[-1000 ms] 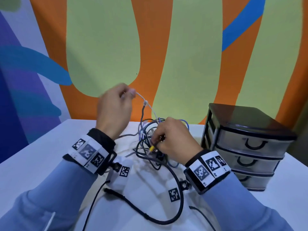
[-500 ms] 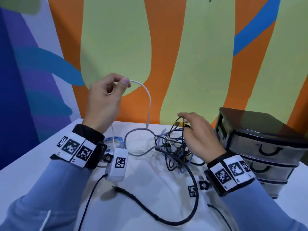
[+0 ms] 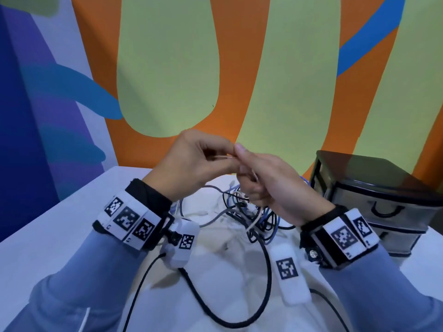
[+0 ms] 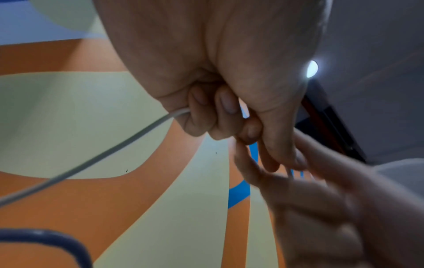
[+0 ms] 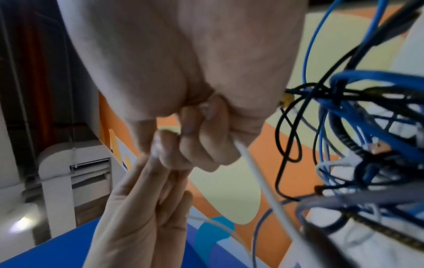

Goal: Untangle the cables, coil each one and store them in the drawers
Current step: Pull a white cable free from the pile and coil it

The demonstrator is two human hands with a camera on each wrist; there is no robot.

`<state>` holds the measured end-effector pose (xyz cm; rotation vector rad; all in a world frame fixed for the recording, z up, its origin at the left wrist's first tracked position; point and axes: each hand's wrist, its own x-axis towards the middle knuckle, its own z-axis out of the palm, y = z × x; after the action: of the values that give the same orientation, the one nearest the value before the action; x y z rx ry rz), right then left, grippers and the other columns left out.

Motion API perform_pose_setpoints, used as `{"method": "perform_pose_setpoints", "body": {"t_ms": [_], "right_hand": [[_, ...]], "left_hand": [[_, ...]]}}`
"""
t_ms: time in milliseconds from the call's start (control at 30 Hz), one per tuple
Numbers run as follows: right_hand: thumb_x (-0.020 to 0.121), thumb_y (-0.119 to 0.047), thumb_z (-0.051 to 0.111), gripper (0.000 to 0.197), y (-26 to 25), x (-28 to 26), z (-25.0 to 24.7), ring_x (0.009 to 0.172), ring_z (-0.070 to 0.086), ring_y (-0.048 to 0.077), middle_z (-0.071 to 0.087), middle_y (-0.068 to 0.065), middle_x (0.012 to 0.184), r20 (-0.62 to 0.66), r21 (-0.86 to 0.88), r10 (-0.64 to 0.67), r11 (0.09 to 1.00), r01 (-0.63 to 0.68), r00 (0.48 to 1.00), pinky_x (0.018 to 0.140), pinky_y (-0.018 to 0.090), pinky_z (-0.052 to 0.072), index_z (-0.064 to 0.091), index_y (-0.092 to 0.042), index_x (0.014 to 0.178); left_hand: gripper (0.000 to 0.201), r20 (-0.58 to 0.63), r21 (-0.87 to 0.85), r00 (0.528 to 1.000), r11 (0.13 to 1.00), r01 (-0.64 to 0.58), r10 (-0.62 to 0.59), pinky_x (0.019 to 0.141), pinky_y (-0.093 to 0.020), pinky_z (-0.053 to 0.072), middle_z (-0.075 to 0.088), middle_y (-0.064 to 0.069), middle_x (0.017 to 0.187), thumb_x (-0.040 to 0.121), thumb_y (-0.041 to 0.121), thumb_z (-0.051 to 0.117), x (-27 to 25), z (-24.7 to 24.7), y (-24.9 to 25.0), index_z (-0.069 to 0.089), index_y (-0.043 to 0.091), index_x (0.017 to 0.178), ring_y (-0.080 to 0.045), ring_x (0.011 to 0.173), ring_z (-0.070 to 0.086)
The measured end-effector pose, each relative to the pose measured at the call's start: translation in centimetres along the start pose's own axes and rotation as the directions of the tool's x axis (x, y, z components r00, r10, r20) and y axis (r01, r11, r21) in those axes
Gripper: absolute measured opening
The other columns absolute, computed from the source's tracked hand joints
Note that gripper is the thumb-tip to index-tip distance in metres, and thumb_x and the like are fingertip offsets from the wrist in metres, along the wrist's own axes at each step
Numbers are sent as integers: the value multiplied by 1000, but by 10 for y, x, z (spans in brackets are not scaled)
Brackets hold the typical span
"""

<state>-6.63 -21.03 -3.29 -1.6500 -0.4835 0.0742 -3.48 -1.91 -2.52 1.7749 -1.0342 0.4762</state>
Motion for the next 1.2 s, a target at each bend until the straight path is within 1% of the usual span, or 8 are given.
{"method": "perform_pose_setpoints", "body": {"t_ms": [133,233,400,600,767,933,1033,1200], "right_hand": [[107,-36,51,35,-6,-8,-18,49,10,11,18,-5,57,-64,122,-75,989,83,995,44,25,8,59,-14,81],[107,-32,49,30,-14,-16,-27,48,11,10,25,-6,54,-81,308,-87,945,108,993,44,26,8,58,-16,83],[106,-38,46,37,-26,-27,-24,41,27,9,39,2,58,113,381,7,923,-50,994,38,22,16,68,-8,113],[109,-33,45,28,-40,-46,-18,42,16,5,30,-4,58,67,394,38,917,-61,997,41,22,7,61,-15,94],[110,-34,41,34,-51,-68,-12,47,8,9,25,-6,54,-36,587,-60,807,70,998,42,21,7,69,-17,102],[112,-29,40,42,-54,-73,6,46,19,7,38,-8,64,-165,594,-145,775,216,976,42,18,14,56,-6,143],[112,-21,43,42,-54,-74,14,54,34,6,55,-2,77,-269,604,-153,742,290,951,47,18,24,48,1,148],[113,-13,37,35,-57,-79,26,74,67,18,71,13,90,-340,482,-201,802,354,919,71,28,58,44,3,145]], "left_hand": [[22,-157,-80,983,993,83,-95,58,-17,37,63,0,67,80,22,87,0,-21,-2,81,8,96,-7,61,47],[21,-270,-113,954,988,101,-128,57,-13,36,62,14,60,88,19,80,-1,-35,-9,79,-1,94,-2,57,47],[16,-258,-45,965,998,47,-57,59,-17,34,66,-11,65,90,19,80,1,-17,0,82,3,93,-6,61,46],[12,-146,97,985,992,-83,97,63,-22,34,62,8,70,93,19,80,4,2,32,84,11,101,-5,65,46],[17,-277,99,959,991,95,-64,60,-18,34,64,13,67,100,23,73,-5,-14,42,83,9,105,-1,62,45],[31,51,561,989,823,86,-138,61,-37,45,68,5,76,107,49,54,-31,7,57,77,29,109,-9,66,53],[38,226,711,966,699,-74,-127,62,-48,49,62,3,73,108,50,44,-44,17,84,66,23,93,-22,68,52],[36,330,722,932,677,-145,-152,61,-45,48,61,7,69,103,54,48,-55,19,126,60,31,78,-14,65,52]]}}
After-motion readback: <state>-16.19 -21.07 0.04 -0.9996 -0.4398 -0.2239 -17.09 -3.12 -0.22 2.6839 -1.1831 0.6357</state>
